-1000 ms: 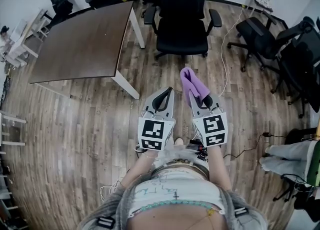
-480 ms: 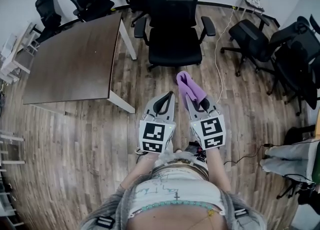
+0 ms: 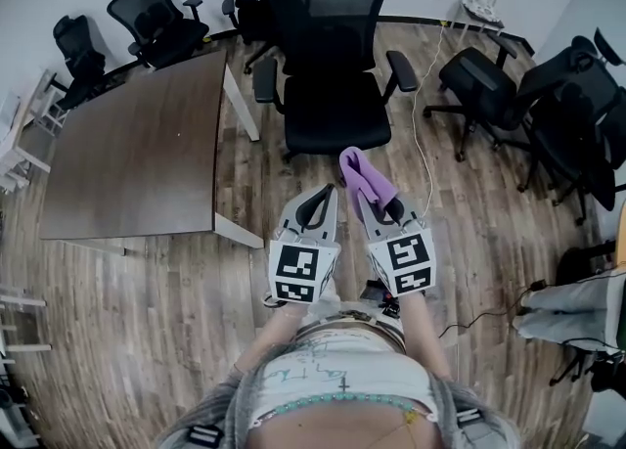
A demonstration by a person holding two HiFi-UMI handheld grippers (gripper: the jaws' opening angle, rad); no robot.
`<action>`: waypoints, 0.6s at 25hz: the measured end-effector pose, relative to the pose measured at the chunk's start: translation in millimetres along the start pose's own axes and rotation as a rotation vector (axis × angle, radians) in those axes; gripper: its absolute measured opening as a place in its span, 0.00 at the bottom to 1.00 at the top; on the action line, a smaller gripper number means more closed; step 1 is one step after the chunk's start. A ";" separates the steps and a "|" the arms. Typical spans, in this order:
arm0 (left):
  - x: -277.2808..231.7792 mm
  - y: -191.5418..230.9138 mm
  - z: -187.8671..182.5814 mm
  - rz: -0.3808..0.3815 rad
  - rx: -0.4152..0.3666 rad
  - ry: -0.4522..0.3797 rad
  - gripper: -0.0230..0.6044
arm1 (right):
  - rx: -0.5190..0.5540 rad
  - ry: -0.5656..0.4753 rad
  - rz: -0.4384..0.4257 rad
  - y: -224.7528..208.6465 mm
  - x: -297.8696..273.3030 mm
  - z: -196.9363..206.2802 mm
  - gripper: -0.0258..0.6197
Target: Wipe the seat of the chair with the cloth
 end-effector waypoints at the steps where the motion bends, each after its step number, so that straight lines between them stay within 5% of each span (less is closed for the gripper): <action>1: -1.3 4.9 0.3 0.004 -0.002 -0.001 0.04 | -0.002 0.000 0.004 1.1 -4.8 0.4 0.11; 15: -19.9 39.8 6.1 -0.012 0.005 0.026 0.04 | -0.027 0.017 0.002 -3.7 -46.2 4.0 0.11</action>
Point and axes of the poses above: the fingertips, and each gripper's own axes: x backward along the fingers, y to its left, z out of its underside, the point moved 7 cm from there along x, backward along the fingers, and after that the axes turned 11 degrees about -y, right-handed, at the moved point
